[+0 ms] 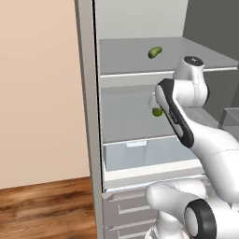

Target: Place the cold items (cucumber and lime) from the fridge in one tupperware on the dining counter. Place the warm items (hot dog and kebab skewer) in the stove area in another tupperware.

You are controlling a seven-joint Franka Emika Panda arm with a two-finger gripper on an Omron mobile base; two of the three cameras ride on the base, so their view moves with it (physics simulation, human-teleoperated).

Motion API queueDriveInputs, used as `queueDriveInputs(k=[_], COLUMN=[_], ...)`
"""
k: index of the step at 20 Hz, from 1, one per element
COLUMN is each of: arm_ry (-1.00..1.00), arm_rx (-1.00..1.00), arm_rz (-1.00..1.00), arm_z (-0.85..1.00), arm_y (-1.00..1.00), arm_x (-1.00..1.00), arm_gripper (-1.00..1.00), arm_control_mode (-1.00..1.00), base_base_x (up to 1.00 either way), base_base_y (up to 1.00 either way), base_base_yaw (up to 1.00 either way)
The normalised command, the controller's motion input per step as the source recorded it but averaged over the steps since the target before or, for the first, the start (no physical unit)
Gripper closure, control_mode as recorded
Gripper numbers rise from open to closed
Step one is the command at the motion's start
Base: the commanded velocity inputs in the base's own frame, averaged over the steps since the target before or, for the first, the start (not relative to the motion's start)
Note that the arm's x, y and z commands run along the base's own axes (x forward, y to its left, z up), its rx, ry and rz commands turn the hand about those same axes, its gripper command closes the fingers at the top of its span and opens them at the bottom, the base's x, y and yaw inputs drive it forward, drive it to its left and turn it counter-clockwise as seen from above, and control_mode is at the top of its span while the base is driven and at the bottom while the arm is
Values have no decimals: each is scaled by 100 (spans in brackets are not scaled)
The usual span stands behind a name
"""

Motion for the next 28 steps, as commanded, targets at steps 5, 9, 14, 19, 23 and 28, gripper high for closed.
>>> queueDriveInputs(k=[5, 9, 14, 19, 23, 28], arm_ry=[1, 15, 1, 0, 0, 0], arm_rx=[0, 0, 0, 0, 0, 0], arm_rz=[-27, -11, 0, 0, 0, 0], arm_z=[-31, -31, -23, -8, -4, -8], arm_y=[-39, -28, -37, -5, 0, 0], arm_x=[12, 8, 12, 34, 51, 45], arm_gripper=[-100, -100, -100, -100, -100, -100], arm_control_mode=[-100, -100, -100, -100, -100, -100], base_base_x=[0, 0, 0, 0, 0, 0], base_base_y=[0, 0, 0, 0, 0, 0], base_base_yaw=[0, 0, 0, 0, 0, 0])
